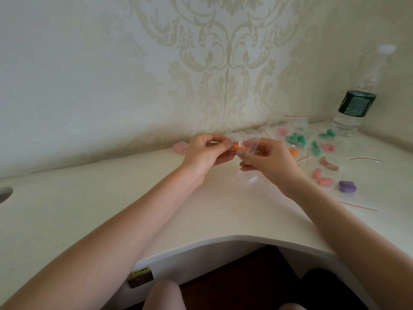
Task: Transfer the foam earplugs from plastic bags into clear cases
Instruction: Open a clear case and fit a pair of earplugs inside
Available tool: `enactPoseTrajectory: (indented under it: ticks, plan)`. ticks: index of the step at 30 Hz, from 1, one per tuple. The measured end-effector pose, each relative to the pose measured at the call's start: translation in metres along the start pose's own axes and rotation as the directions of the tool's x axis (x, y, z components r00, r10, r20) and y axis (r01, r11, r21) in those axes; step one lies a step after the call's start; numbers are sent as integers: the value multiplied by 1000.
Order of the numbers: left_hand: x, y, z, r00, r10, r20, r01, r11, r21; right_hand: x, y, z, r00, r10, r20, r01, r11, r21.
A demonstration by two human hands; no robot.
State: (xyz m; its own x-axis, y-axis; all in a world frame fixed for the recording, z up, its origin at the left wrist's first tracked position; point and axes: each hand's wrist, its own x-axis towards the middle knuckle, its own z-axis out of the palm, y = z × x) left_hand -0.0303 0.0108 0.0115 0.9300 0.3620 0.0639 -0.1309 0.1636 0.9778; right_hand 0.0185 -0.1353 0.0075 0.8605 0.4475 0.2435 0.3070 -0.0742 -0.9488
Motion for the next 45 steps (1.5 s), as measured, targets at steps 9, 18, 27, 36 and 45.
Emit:
enactPoseTrajectory:
  ticks: [9,18,27,36,45]
  plan:
    - [3,0,-4,996,75,-57,-73,997,39,1,-3,-5,993,43,-106,-31,993,117]
    - [1,-3,-2,996,36,84,-35,999,-13,0,1,-3,993,17,118,-18,1000,4]
    - [3,-1,-4,999,42,30,-41,998,-55,4,-3,-11,994,36,103,-16,981,-194]
    - [11,-4,-7,995,6,-99,-12,998,-59,2,-4,-8,994,-105,16,105,953,-285]
    - [16,-11,-8,990,74,-121,-60,991,119,-3,-3,-7,971,-238,32,225,854,-469]
